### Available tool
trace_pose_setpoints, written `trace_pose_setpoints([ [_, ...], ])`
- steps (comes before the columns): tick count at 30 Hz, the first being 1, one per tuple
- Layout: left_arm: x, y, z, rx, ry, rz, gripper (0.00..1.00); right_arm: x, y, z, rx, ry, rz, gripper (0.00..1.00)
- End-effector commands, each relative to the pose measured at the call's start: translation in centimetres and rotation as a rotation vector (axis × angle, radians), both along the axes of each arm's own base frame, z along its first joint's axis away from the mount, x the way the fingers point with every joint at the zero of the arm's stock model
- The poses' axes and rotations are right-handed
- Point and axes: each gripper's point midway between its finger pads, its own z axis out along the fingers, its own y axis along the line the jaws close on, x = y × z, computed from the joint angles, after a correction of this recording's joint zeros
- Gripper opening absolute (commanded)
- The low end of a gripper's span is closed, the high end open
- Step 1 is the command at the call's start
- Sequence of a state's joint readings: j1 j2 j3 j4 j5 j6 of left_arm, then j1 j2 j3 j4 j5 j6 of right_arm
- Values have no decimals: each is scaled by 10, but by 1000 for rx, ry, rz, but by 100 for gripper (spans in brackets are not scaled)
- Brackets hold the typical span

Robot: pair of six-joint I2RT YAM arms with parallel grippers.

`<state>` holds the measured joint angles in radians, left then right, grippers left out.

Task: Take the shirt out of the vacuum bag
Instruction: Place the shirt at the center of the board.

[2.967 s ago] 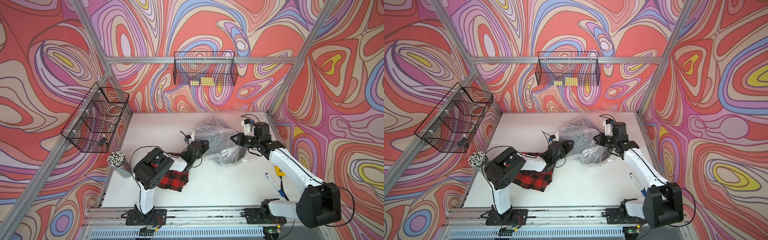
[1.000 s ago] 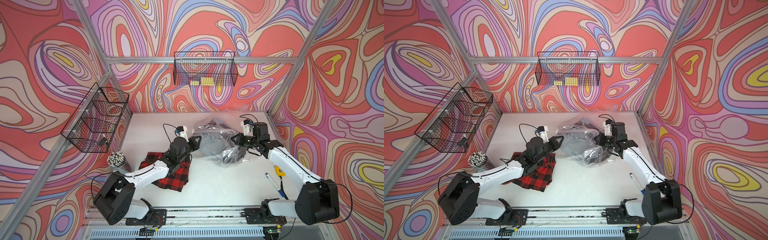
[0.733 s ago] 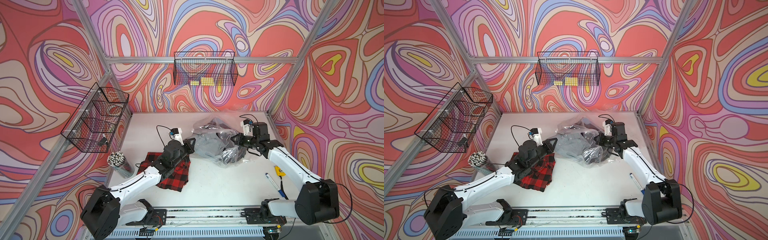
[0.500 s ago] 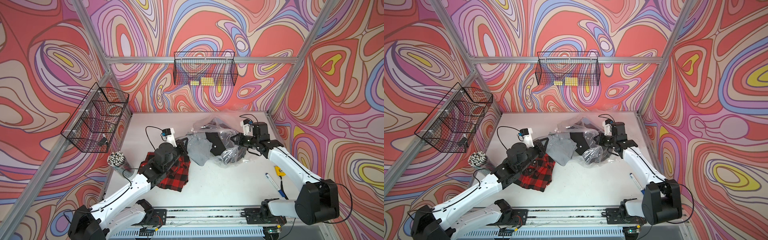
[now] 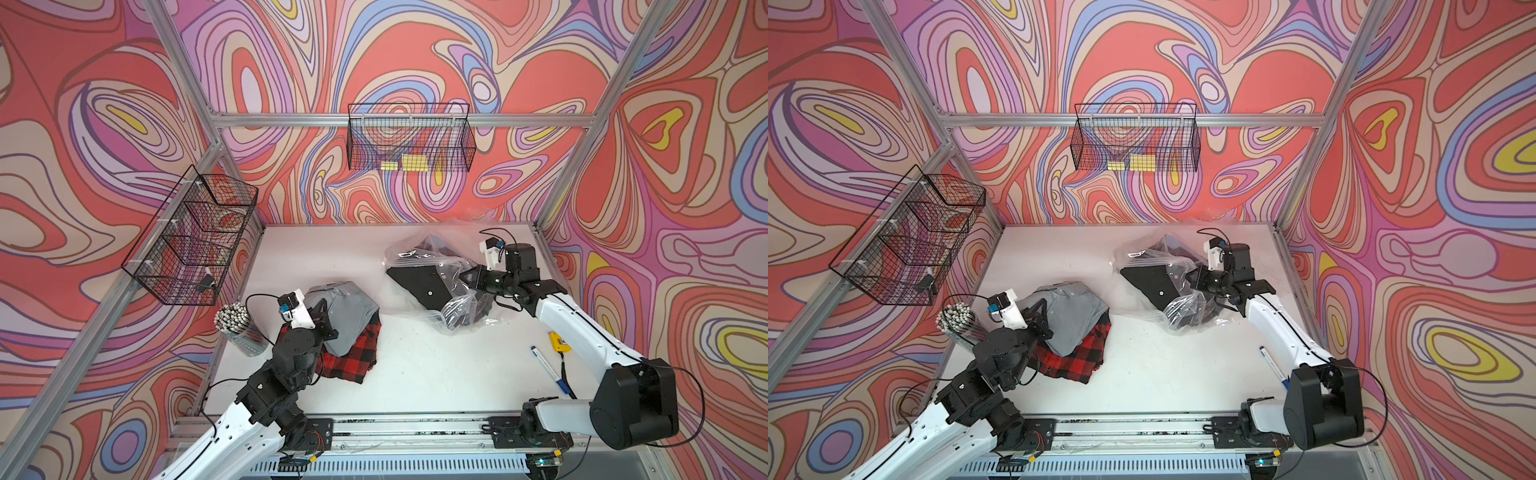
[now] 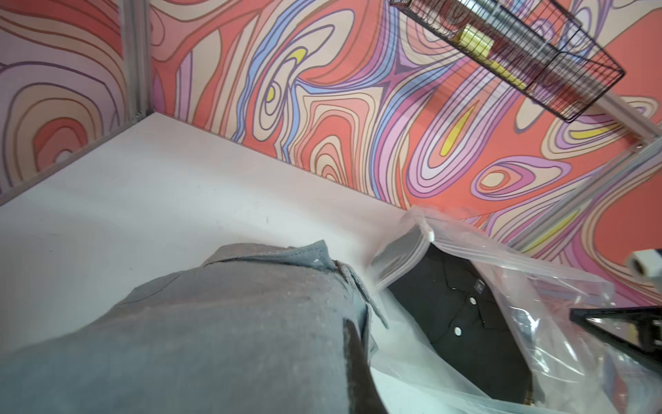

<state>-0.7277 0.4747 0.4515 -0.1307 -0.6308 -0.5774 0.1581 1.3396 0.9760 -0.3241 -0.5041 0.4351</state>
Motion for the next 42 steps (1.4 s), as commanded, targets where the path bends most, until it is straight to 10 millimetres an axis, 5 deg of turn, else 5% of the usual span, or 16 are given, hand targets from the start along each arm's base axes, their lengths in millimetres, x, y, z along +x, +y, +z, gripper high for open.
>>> trace_pose_setpoints([
  [1, -7, 28, -23, 41, 47, 154, 0, 0, 5, 6, 24, -18, 19, 0],
  [7, -24, 49, -66, -36, 120, 237, 1, -3, 5, 9, 20, -26, 22, 0],
  [10, -31, 59, -75, -76, 132, 273, 37, -4, 6, 8, 23, -20, 28, 0],
  [16, -35, 59, -83, -69, 161, 264, 56, -4, 9, 3, 23, -9, 37, 0],
  [22, -27, 35, -77, -137, 159, 163, 73, -4, 12, 3, 21, -7, 42, 0],
  [32, -23, 6, -69, -303, 207, 67, 82, -5, 13, 0, 16, 2, 49, 0],
  [40, -34, 19, -71, -336, 235, 116, 87, -6, 15, -3, 14, 8, 62, 0],
  [42, -35, 23, -65, -322, 224, 122, 96, -6, 16, -3, 17, 10, 65, 0],
])
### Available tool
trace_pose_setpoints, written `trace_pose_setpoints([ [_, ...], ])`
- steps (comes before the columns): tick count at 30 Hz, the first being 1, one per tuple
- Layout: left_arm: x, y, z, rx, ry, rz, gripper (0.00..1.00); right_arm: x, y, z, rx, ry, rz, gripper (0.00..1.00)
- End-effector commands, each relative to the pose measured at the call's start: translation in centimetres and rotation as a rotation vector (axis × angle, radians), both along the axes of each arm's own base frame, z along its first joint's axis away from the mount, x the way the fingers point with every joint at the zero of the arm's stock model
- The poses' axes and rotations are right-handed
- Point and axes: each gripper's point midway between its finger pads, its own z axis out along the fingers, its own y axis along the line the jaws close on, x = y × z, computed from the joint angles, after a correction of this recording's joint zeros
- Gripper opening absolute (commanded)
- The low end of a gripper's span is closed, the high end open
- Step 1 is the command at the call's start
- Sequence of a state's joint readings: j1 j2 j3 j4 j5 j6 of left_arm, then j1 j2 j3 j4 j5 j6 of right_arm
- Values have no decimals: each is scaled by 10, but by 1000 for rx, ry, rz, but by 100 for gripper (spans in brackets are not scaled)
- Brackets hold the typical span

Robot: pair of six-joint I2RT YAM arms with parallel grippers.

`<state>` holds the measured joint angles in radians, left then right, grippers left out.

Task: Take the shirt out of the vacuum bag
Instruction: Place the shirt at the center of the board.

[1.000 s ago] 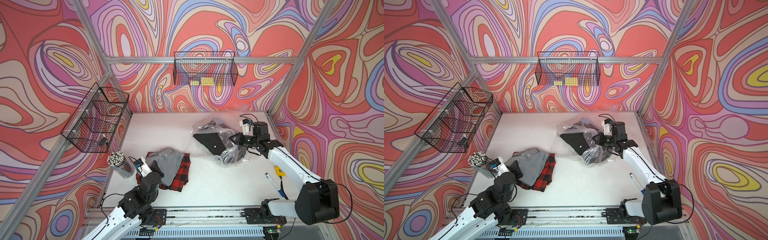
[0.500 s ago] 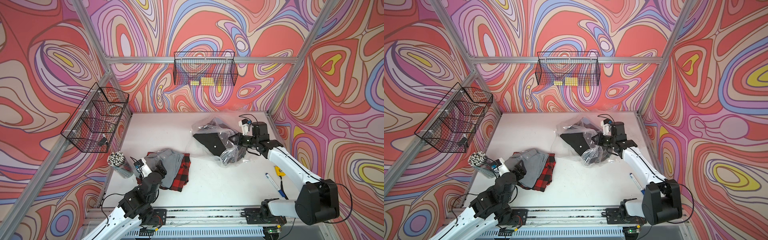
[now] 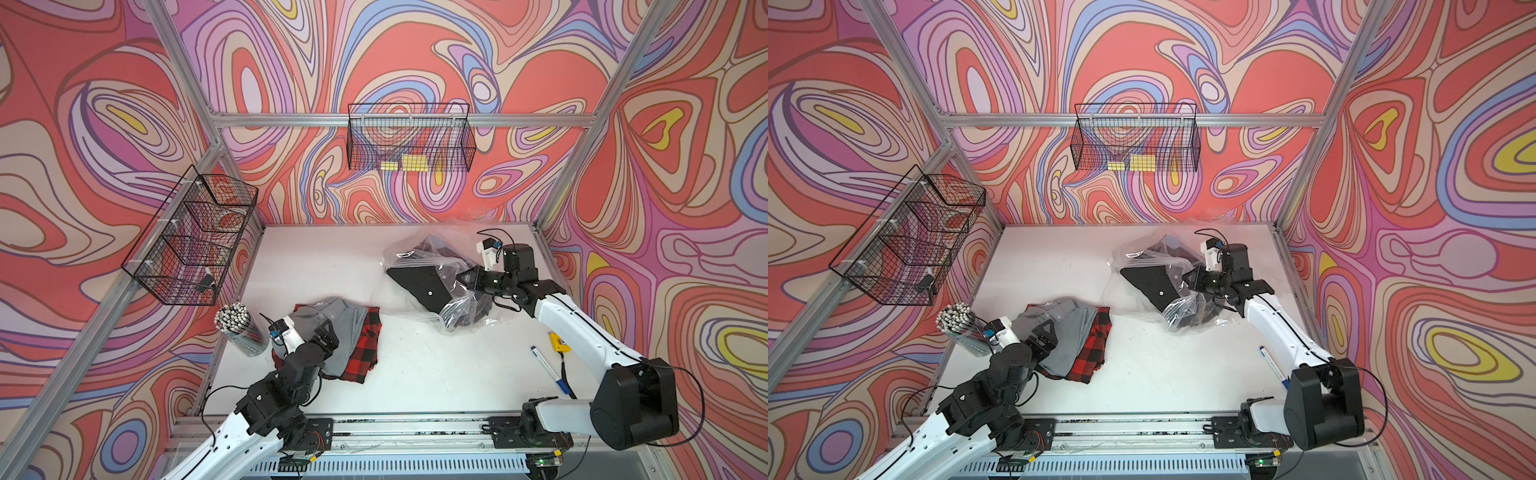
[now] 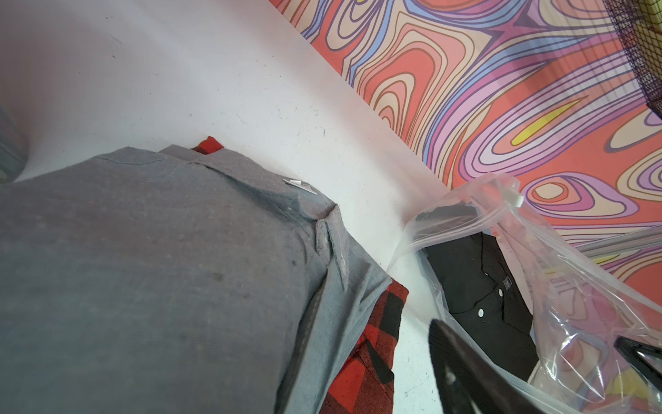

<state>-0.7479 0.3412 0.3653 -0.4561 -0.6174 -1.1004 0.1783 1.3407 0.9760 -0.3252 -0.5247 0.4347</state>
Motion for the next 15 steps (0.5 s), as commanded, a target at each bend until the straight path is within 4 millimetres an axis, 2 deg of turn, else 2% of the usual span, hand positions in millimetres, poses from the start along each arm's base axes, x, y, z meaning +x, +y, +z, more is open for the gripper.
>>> trace_pose_setpoints([
  [1, -5, 4, 13, 9, -5, -2, 99, -1, 6, -4, 5, 7, 30, 0],
  [3, -6, 6, 14, 12, 6, 2, 99, 0, 7, -5, 6, 10, 32, 0],
  [8, -5, -7, 17, -33, 16, -45, 99, 0, 9, -3, 10, 7, 37, 0],
  [15, -4, -12, 35, -72, 8, -54, 99, -1, 10, -5, 8, 15, 43, 0],
])
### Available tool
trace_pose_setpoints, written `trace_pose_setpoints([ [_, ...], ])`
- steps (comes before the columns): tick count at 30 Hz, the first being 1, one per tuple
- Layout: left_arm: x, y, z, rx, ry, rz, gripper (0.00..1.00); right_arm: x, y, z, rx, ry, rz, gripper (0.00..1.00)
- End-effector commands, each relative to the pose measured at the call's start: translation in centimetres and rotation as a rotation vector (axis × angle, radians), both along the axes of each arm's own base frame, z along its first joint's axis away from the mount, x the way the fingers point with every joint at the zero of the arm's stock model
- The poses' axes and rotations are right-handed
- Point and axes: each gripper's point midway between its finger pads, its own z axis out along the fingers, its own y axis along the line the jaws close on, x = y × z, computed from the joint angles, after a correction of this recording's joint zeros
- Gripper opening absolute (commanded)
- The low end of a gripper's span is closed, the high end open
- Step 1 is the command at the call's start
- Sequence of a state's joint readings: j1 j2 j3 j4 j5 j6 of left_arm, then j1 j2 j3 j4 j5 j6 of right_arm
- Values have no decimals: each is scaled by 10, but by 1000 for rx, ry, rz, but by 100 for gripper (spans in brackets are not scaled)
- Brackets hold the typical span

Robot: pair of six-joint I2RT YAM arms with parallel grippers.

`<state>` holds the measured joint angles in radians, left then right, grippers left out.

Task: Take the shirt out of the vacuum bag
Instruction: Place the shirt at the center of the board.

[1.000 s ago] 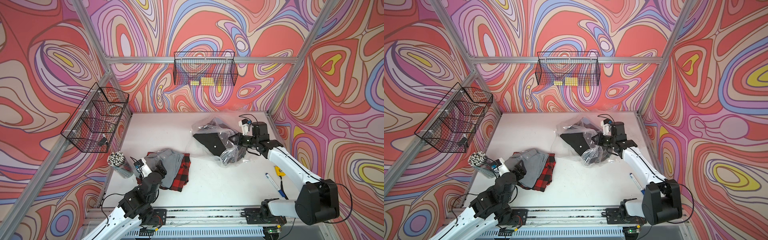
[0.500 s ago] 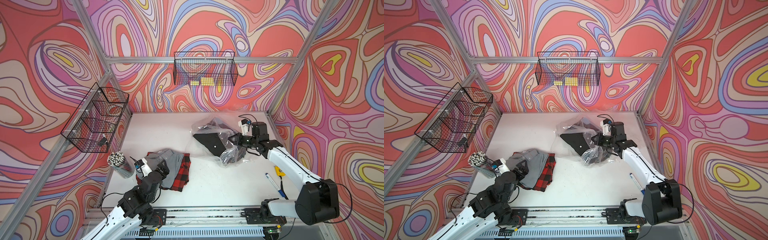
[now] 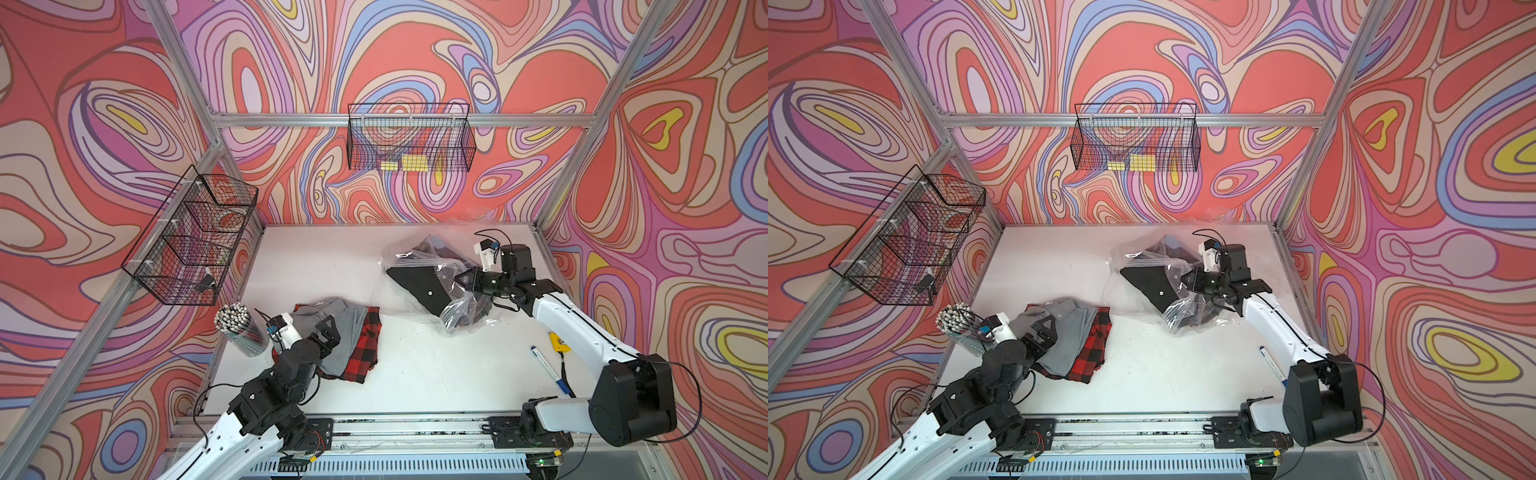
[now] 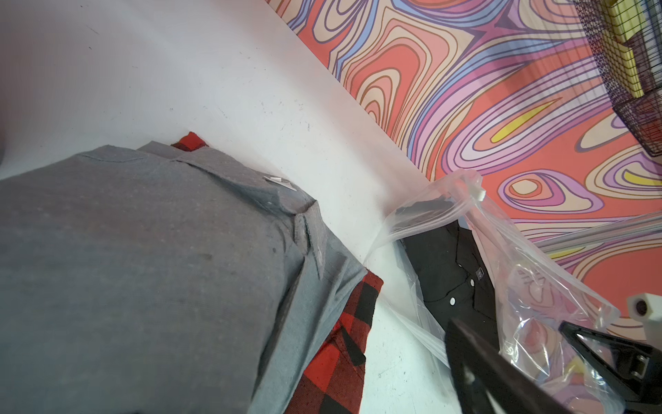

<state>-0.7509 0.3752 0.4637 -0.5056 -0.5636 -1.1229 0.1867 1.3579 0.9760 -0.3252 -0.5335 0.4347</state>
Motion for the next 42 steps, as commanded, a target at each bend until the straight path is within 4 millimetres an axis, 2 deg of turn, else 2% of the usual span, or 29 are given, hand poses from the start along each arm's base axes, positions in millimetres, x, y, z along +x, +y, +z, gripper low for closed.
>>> trace_pose_setpoints([
  [1, -2, -1, 21, -31, -14, -8, 99, -1, 6, -1, 6, -1, 30, 0],
  [4, -6, 3, 27, -34, -2, 2, 99, 0, 8, -3, 9, 9, 35, 0],
  [8, -11, 9, 19, -43, 49, 32, 99, 0, 10, -6, 12, 16, 40, 0],
  [11, -18, 14, 4, -29, 153, 68, 99, 1, 12, -5, 14, 18, 43, 0],
  [18, -38, 36, -5, 95, 388, 199, 99, 2, 16, -5, 10, 21, 53, 0],
  [22, -44, 28, -18, 38, 442, 189, 99, 1, 17, -7, 5, 26, 57, 0],
  [25, -47, 27, -21, 19, 458, 186, 99, 0, 18, -8, 1, 26, 62, 0],
  [29, -44, 24, -15, 41, 448, 166, 99, 0, 19, -8, -5, 23, 64, 0],
  [35, -48, 19, -54, -23, 477, 175, 99, -1, 21, -7, -5, 22, 70, 0],
  [38, -42, 16, -61, -58, 409, 149, 99, -3, 21, -8, -12, 22, 76, 0],
  [40, -35, 13, -57, -65, 348, 123, 99, -3, 20, -8, -16, 21, 76, 0],
  [41, -36, 15, -70, -47, 356, 128, 99, -3, 20, -8, -17, 21, 77, 0],
  [42, -33, 12, -70, -47, 336, 111, 99, -3, 21, -7, -16, 22, 78, 0],
])
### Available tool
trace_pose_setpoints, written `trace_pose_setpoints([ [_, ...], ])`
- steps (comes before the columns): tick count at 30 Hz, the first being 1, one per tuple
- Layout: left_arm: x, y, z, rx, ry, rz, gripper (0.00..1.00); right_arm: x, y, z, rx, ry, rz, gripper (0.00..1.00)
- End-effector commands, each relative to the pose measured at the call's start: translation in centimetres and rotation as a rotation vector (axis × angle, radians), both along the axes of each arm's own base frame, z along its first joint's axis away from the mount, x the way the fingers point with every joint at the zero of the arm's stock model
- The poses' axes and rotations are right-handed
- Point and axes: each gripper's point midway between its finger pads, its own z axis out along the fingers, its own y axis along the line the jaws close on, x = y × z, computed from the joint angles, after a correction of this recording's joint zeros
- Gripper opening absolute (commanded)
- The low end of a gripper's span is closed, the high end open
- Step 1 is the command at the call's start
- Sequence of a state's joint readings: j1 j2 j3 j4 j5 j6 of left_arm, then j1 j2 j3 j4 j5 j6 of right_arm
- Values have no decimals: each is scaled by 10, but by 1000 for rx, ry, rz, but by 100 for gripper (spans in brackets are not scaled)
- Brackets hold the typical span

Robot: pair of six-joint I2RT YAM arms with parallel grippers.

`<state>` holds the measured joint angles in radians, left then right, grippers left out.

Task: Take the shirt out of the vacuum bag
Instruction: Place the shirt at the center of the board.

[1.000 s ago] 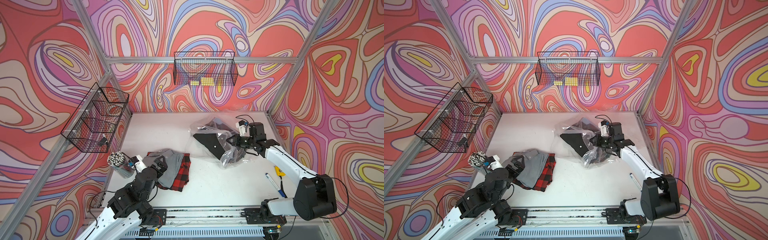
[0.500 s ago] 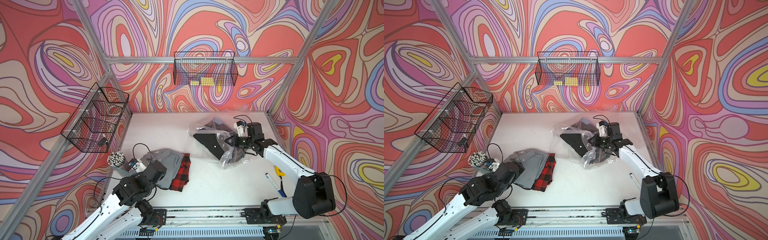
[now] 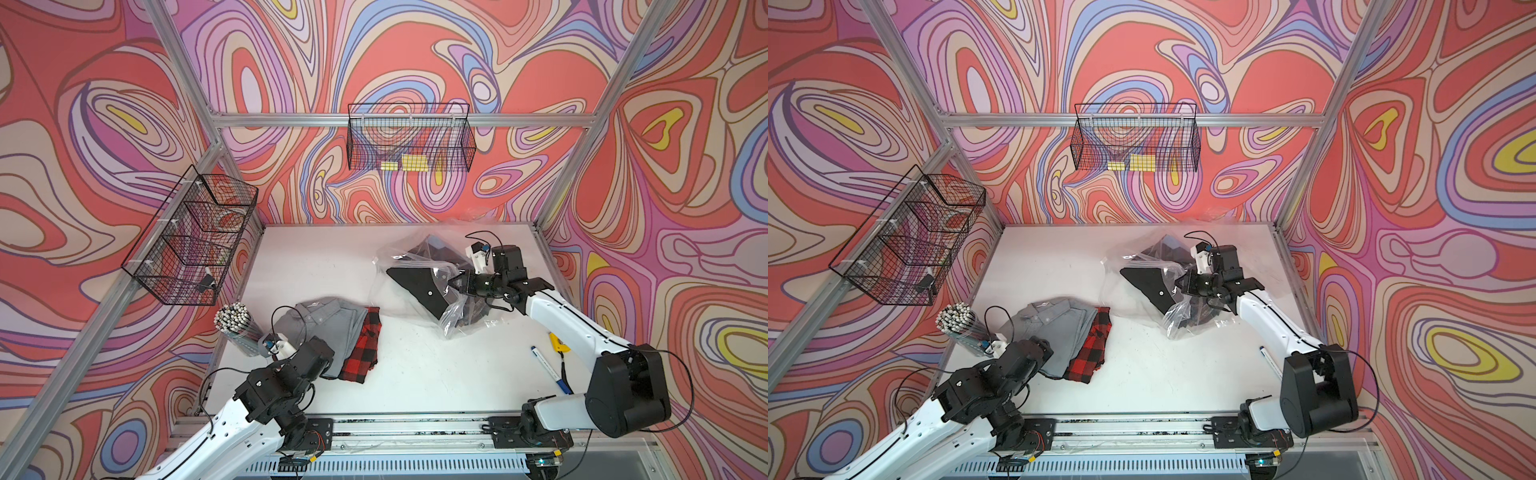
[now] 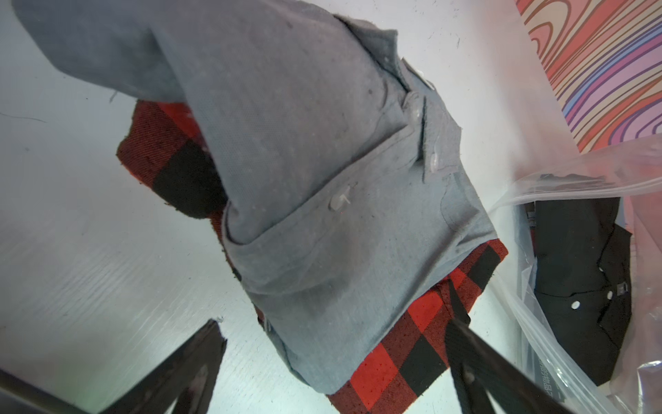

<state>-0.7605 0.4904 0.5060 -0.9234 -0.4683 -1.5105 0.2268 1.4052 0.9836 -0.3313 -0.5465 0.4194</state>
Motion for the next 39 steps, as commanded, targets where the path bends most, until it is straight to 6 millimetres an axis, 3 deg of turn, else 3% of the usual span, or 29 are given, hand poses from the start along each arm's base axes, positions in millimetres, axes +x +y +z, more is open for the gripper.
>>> trace_pose_setpoints([
  [1, 16, -12, 4, -14, -99, -47, 99, 1, 4, 8, -4, -16, 22, 0],
  [5, 25, -23, -3, -34, -132, -78, 99, 1, 5, 9, -1, -19, 23, 0],
  [9, 23, -19, -19, -12, -94, -48, 99, 1, 5, 9, -5, -16, 24, 0],
  [14, 27, -23, -20, -21, -99, -43, 99, 1, 4, 8, -14, -14, 24, 0],
  [18, 27, -27, -29, -20, -69, -51, 80, 2, 5, 8, -10, -13, 25, 0],
  [20, 24, -29, -34, -42, -54, -55, 64, 1, 5, 7, -10, -9, 26, 0],
  [22, 24, -33, -34, -71, -64, -64, 45, 0, 4, 6, -17, -9, 26, 0],
  [25, 26, -34, -25, -89, -93, -69, 26, 0, 4, 4, -15, -2, 28, 0],
  [29, 23, -34, -26, -74, -66, -81, 10, 1, 5, 4, -9, -1, 29, 0],
  [30, 21, -34, -27, -77, -53, -82, 0, 0, 6, 5, -7, -2, 32, 0],
  [39, 27, -49, -13, -182, -93, -88, 0, 0, 6, 7, -8, -7, 30, 0],
])
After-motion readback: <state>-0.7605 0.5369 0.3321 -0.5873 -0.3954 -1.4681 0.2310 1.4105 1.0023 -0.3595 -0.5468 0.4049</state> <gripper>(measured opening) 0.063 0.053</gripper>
